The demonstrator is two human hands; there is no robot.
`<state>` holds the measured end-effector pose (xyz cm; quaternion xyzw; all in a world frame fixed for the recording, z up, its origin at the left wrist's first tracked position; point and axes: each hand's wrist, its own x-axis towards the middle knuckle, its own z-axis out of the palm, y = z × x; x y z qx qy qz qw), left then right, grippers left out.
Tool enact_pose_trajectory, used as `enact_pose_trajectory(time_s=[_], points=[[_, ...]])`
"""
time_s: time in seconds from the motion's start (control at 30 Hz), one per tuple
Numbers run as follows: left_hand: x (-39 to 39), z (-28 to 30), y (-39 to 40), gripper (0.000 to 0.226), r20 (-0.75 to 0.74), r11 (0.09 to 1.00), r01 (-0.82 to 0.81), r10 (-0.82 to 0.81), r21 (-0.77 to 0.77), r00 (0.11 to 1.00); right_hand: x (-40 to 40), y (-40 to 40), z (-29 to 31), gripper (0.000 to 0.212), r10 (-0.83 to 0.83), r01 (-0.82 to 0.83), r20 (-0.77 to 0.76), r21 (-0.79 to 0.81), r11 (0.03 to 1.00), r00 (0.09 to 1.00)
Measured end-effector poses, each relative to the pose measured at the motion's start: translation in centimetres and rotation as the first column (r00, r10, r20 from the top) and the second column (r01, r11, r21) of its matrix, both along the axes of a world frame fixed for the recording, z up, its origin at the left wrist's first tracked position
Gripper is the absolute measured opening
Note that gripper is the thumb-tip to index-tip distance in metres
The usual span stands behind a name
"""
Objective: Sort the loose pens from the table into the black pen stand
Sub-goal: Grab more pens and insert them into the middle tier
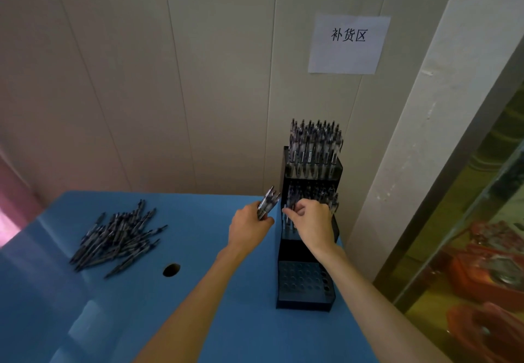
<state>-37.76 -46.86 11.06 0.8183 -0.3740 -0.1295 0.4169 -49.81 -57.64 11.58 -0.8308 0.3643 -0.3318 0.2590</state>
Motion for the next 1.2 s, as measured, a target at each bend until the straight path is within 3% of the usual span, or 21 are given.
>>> enact_pose_trajectory(time_s=[0.17,0.33,0.53,0.77,1.07,1.2], points=[[-0.4,-0.3,-0.1,0.031,-0.030,1.000,0.011,-0.011,-0.017,0.999,-0.3,-0.6,-0.2,0.041,0.006,-0.006,-0.025,-0.008,1.000,1.000],[-1.1,-0.5,0.0,0.030,-0.074,0.997,0.024,-0.030,-0.070,0.997,-1.2,-0.5,-0.6,0.044,0.029,-0.019,-0.092,0.110,0.994,0.995],[-1.7,-0.4,0.1,0.022,-0.029,0.997,0.030,-0.032,-0.070,0.999,-1.3,1.1,1.5,0.011,0.201,-0.231,0.116,0.384,0.894,0.973],[-2.2,-0.4,0.4,0.005,0.021,0.993,0.088,-0.087,-0.074,0.996,-1.2,2.3,2.0,0.009,0.249,-0.339,0.240,0.507,0.792,0.938],[-1.9,0.0,0.4,0.018,0.005,0.998,0.061,-0.061,0.001,0.998,-1.6,2.8,2.4,0.012,0.043,-0.339,0.474,0.560,0.756,0.879],[-1.4,-0.1,0.5,0.033,-0.008,0.999,0.047,-0.046,0.018,0.999,-2.4,1.7,3.3,0.009,-0.084,-0.280,0.579,0.509,0.814,0.811]])
